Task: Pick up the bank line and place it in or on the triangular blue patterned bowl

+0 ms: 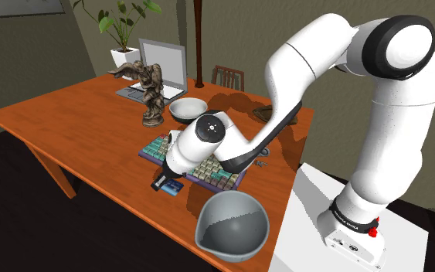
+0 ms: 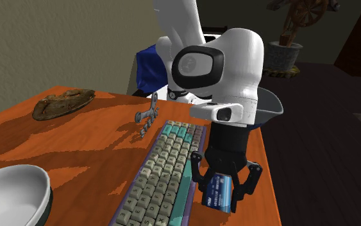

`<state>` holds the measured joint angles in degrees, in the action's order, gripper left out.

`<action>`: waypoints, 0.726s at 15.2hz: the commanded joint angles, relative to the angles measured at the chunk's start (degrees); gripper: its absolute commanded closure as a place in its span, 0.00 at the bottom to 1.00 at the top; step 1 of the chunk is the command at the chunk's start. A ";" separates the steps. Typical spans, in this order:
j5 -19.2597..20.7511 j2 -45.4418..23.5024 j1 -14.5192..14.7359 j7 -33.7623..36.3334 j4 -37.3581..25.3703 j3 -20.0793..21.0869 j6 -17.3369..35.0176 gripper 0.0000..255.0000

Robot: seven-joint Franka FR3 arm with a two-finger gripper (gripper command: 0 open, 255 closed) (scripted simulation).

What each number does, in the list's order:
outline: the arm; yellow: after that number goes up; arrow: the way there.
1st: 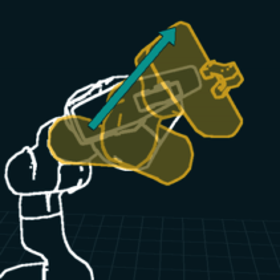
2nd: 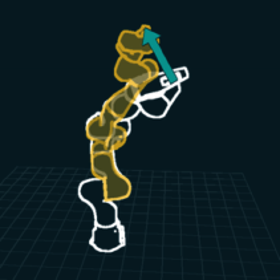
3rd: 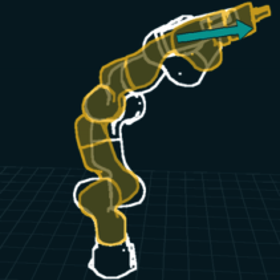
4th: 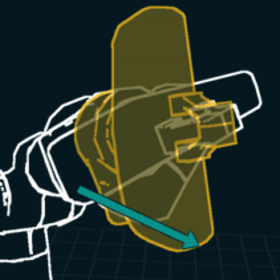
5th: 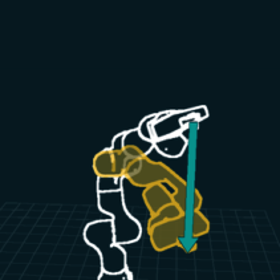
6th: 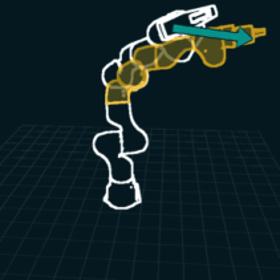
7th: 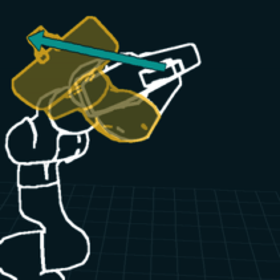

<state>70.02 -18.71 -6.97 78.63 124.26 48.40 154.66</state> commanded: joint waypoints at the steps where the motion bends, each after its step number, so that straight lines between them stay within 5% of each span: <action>1: -0.05 0.08 -0.06 -0.03 0.07 0.02 0.05 1.00; 11: -14.70 6.94 -6.12 -11.74 0.82 6.70 -0.50 1.00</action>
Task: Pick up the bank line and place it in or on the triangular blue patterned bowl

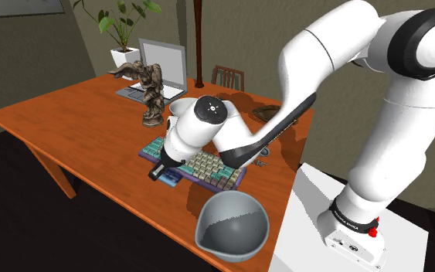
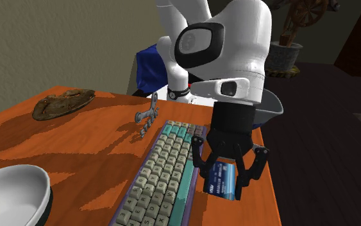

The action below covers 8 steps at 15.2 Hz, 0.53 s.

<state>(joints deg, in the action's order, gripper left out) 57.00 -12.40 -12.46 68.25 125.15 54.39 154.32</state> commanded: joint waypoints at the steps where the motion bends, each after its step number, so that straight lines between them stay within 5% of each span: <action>1: -3.27 1.34 -1.28 -2.61 -0.06 1.41 -0.25 1.00; 8: -15.30 6.72 -5.80 -11.99 -0.31 6.17 -1.09 1.00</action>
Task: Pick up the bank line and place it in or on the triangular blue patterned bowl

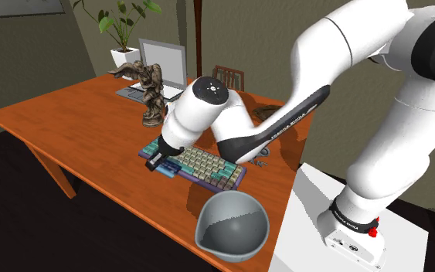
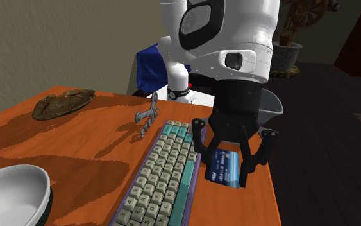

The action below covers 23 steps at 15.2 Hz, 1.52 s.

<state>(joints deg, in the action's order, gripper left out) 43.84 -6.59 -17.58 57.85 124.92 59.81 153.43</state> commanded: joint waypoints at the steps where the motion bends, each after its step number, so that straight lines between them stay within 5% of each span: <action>1: -4.01 1.74 -1.22 -3.04 -0.17 1.31 -0.35 1.00; 11: -22.37 9.99 -2.71 -17.21 -2.21 2.49 -3.32 1.00; 19: -30.43 13.76 -0.52 -23.78 -5.20 -0.18 -7.47 1.00; 23: -42.49 24.63 7.37 -28.83 1.71 -5.94 -7.59 1.00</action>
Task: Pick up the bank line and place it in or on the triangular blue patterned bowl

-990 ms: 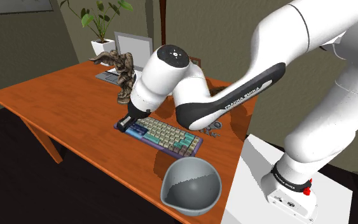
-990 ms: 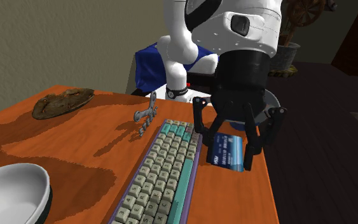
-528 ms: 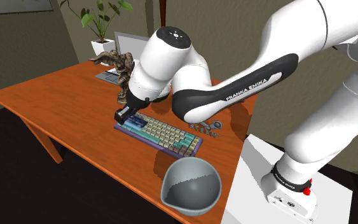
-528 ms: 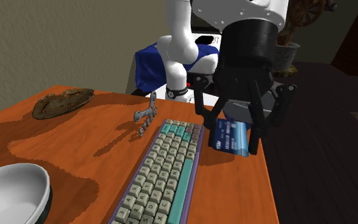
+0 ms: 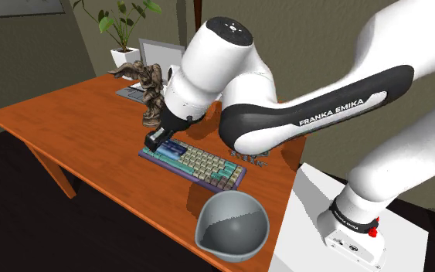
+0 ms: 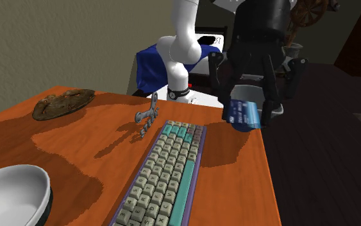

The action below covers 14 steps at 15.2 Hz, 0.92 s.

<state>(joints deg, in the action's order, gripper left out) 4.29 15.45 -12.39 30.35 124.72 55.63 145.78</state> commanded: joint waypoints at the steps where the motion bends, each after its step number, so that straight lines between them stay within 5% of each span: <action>1: -4.90 4.82 4.22 -1.87 3.40 -3.00 -0.32 1.00; 14: -17.80 28.91 25.48 1.49 16.15 -9.79 -11.60 1.00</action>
<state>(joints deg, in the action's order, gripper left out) -12.87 42.55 11.61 31.13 140.40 46.01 135.69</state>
